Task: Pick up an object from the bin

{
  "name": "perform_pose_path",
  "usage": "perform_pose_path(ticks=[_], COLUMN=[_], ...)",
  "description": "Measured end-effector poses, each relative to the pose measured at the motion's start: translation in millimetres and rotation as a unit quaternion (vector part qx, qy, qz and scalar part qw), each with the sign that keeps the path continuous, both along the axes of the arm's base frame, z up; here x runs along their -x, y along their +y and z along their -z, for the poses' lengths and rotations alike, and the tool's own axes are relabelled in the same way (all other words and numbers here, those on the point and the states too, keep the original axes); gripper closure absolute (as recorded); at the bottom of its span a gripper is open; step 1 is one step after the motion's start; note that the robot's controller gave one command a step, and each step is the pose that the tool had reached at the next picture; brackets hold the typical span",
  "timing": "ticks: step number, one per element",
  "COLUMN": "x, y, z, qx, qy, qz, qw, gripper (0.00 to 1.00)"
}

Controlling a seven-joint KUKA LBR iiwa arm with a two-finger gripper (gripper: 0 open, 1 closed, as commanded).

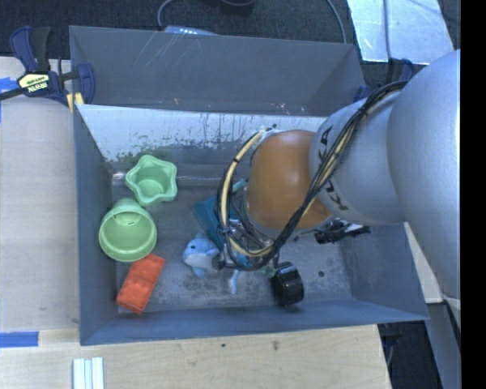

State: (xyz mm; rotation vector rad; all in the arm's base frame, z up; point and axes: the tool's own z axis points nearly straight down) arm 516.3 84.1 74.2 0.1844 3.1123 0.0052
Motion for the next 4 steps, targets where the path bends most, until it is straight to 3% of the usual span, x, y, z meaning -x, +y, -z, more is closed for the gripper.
perform_pose_path(ticks=[1, 2, 4], x=[1.3, 5.2, 2.8], y=[0, -1, 0], z=[-4, -21, -48], qx=[0.0, 0.001, 0.0], qy=[0.0014, 0.0089, 0.0042], qz=[0.0, 0.0, 0.0], qw=[1.0, 1.0, 1.0], gripper=[1.0, 1.0, 1.0])
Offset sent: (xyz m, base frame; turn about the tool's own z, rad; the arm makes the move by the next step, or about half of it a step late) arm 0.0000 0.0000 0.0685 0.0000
